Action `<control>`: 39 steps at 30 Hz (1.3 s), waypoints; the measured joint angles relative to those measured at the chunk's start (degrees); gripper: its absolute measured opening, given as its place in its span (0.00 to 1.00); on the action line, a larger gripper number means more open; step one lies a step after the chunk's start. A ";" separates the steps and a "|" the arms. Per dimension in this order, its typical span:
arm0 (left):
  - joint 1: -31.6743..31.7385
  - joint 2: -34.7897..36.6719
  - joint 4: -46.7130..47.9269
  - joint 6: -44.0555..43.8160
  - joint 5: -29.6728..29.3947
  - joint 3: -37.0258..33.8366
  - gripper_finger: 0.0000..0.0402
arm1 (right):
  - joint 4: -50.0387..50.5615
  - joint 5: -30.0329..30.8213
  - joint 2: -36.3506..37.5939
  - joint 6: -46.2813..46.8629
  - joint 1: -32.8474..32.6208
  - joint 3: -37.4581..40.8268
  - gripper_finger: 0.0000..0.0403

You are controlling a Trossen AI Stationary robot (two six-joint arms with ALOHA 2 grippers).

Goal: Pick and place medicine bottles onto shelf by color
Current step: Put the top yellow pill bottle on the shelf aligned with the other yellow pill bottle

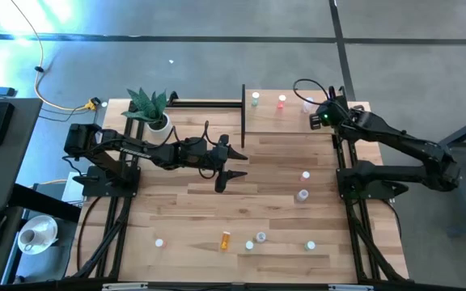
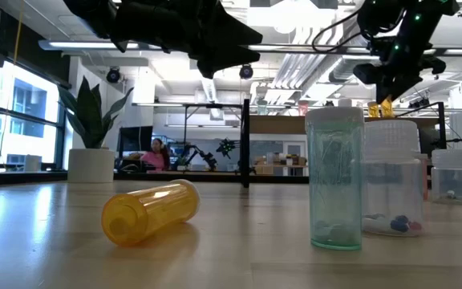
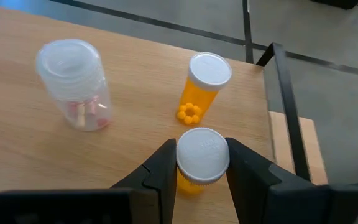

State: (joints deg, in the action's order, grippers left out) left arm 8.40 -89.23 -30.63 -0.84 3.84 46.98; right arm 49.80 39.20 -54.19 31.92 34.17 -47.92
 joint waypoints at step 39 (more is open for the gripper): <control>0.02 0.00 0.80 0.00 0.00 0.00 0.60 | 0.13 -1.62 -0.15 -0.90 -0.04 0.22 0.38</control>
State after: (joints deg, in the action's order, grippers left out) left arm 8.43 -89.23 -29.84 -0.84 3.84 46.98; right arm 49.94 37.58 -54.35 31.03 34.13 -47.70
